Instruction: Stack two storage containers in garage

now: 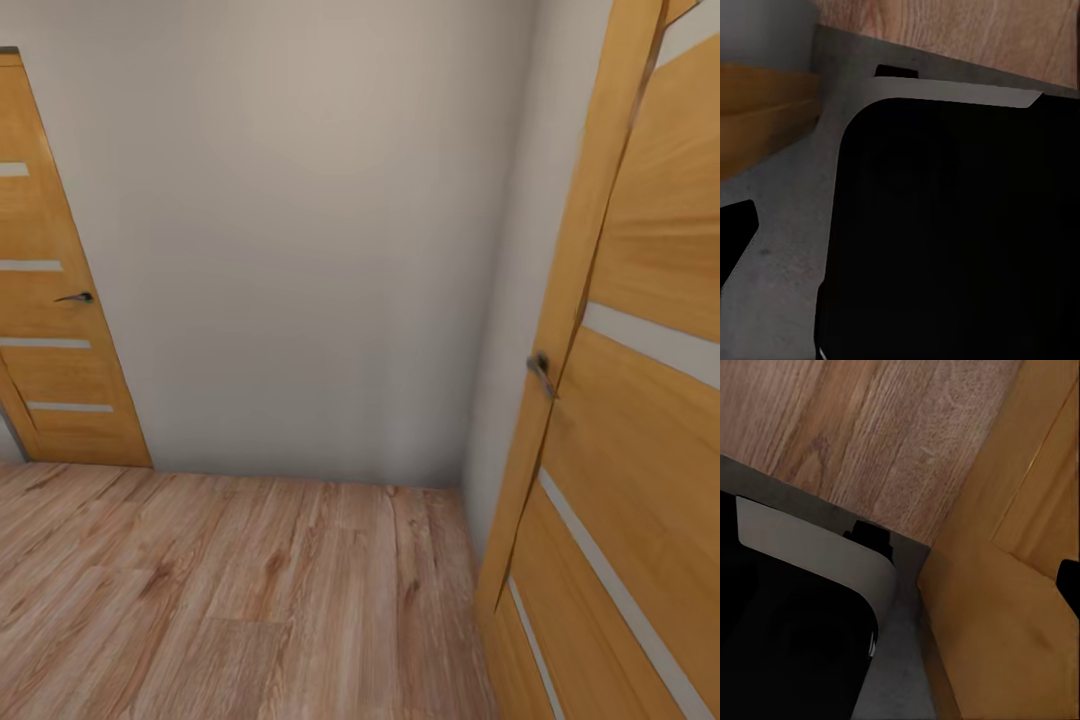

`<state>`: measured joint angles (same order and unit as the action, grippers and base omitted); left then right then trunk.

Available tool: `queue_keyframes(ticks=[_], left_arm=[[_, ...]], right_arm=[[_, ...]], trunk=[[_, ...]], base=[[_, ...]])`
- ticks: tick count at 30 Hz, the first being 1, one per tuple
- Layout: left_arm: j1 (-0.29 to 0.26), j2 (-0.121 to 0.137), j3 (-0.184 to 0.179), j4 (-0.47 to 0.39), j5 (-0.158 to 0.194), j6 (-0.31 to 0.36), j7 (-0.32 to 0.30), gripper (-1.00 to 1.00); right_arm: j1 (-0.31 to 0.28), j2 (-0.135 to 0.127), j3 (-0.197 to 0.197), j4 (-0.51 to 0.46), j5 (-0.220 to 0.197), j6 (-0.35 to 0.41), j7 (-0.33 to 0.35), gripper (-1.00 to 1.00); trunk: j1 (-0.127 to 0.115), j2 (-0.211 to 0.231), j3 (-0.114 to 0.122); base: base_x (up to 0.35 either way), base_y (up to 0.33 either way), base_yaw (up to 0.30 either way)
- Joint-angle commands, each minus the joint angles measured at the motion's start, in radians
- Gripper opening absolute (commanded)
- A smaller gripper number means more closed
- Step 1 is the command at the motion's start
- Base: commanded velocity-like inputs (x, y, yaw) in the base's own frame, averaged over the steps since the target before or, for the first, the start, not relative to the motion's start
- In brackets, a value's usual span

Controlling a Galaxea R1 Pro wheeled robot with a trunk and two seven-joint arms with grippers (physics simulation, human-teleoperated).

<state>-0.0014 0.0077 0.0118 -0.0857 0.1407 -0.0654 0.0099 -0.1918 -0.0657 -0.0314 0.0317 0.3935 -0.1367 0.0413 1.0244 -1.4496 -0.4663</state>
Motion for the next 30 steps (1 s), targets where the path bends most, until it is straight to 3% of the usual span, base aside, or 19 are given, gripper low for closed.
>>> queue_keyframes(ticks=[1, 30], left_arm=[[0.000, 0.000, 0.000, 0.000, 0.007, -0.002, 0.001, 1.00], [0.000, 0.000, 0.000, 0.000, 0.007, -0.002, 0.001, 1.00]], right_arm=[[-0.001, 0.000, -0.003, 0.003, 0.004, -0.006, 0.002, 1.00], [-0.001, -0.002, -0.003, 0.002, 0.005, -0.008, 0.002, 1.00]], trunk=[[0.001, 0.000, -0.001], [0.001, 0.000, -0.001]], base=[[0.321, 0.000, 0.000], [0.321, 0.000, 0.000]])
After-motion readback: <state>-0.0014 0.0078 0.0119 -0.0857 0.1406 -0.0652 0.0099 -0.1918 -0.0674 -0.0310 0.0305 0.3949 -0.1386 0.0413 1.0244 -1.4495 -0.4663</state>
